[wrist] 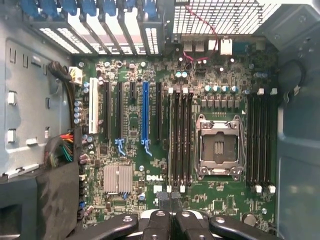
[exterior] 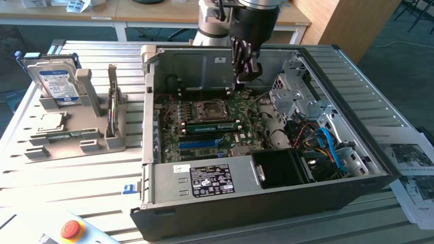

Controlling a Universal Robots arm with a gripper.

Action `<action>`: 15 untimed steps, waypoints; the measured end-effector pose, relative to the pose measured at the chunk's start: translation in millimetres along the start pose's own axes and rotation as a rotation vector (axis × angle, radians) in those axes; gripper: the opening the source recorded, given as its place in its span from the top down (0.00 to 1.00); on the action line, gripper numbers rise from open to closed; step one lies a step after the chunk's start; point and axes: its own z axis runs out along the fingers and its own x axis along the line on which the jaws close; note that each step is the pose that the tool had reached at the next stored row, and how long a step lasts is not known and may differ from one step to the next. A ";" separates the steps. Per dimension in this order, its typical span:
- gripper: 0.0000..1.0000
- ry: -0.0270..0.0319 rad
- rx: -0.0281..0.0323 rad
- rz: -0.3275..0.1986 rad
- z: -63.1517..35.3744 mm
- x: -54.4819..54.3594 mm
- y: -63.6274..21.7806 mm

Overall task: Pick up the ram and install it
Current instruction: 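Press down the ram until it locks into place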

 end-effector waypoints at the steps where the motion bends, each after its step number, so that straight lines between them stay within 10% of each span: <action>1: 0.90 0.0000 -0.0009 0.000 0.0 0.3 -1.7; 15: 0.90 0.0001 -0.0164 -0.001 0.1 2.9 -29.8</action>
